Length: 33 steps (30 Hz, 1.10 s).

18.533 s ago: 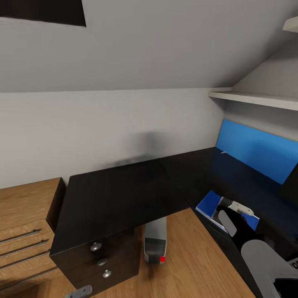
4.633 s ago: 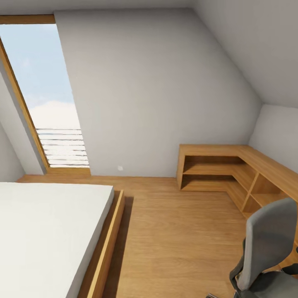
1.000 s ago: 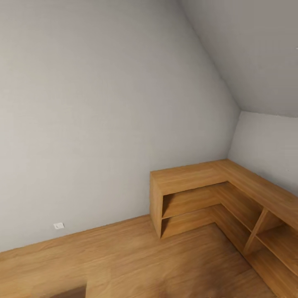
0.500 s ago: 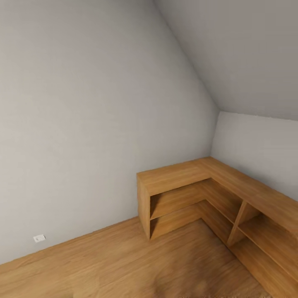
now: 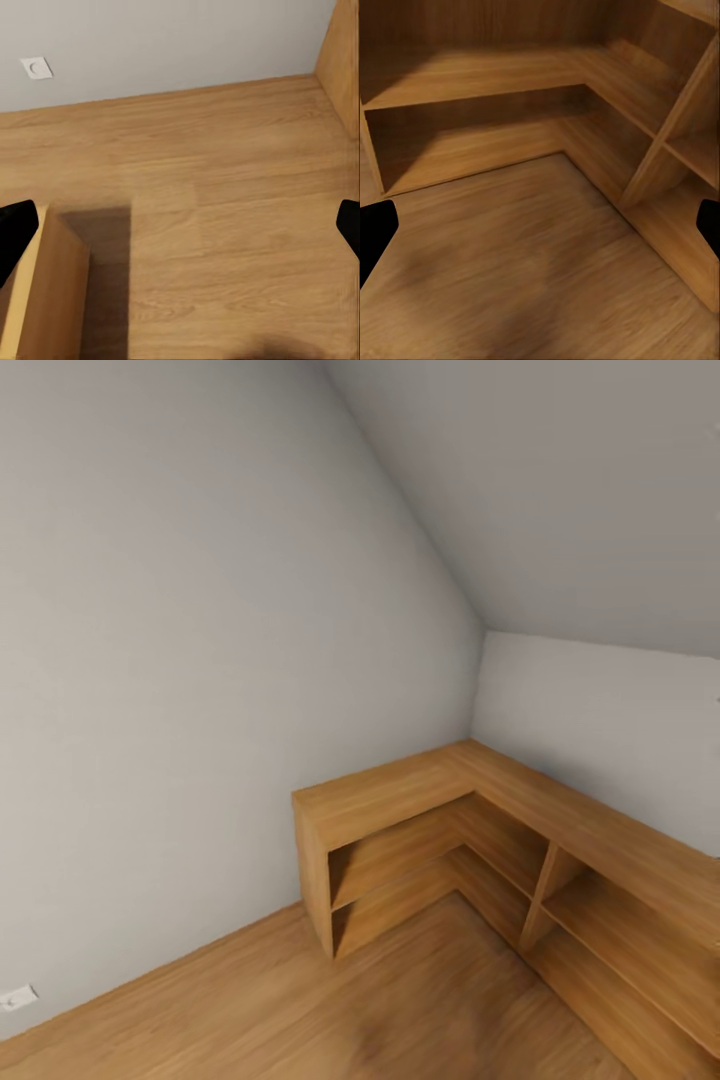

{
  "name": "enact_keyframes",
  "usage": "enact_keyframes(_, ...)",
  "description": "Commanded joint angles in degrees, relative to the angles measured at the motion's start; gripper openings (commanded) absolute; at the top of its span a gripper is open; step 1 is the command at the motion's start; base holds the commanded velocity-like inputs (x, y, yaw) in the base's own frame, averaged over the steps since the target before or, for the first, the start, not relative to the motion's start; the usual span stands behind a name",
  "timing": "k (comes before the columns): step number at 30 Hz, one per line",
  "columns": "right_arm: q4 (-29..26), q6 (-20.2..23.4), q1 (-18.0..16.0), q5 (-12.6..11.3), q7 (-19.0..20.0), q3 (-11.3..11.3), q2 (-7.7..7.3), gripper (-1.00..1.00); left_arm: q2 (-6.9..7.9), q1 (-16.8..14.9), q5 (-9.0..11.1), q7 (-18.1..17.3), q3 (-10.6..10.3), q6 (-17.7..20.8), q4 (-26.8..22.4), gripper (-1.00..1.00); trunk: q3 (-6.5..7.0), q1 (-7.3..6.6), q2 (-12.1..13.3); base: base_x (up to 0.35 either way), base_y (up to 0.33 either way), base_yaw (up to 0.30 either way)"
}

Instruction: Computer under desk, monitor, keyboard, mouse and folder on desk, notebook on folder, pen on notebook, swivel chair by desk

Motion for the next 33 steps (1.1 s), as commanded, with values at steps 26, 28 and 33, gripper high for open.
enact_keyframes(26, 0.2, -0.2, 0.0, -0.5, -0.1, 0.5, -0.01, 1.00, 0.11, 0.1, 0.0, -0.1, 0.0, 0.0, -0.1, 1.00, 0.76, 0.05, 0.0, 0.215, 0.050, -0.247)
enact_keyframes(28, 0.2, -0.2, 0.0, -0.5, -0.1, 0.5, 0.01, 1.00, 0.14, 0.1, 0.0, -0.1, 0.0, 0.0, 0.1, 1.00, 0.81, 0.05, 0.0, 0.008, 0.002, -0.247)
enact_keyframes(33, 0.2, -0.2, 0.0, -0.5, -0.1, 0.5, 0.09, 1.00, 0.30, 0.1, 0.1, -0.2, 0.1, 0.0, 2.4, 1.00, 0.96, 0.05, 0.0, 0.002, 0.000, -0.247)
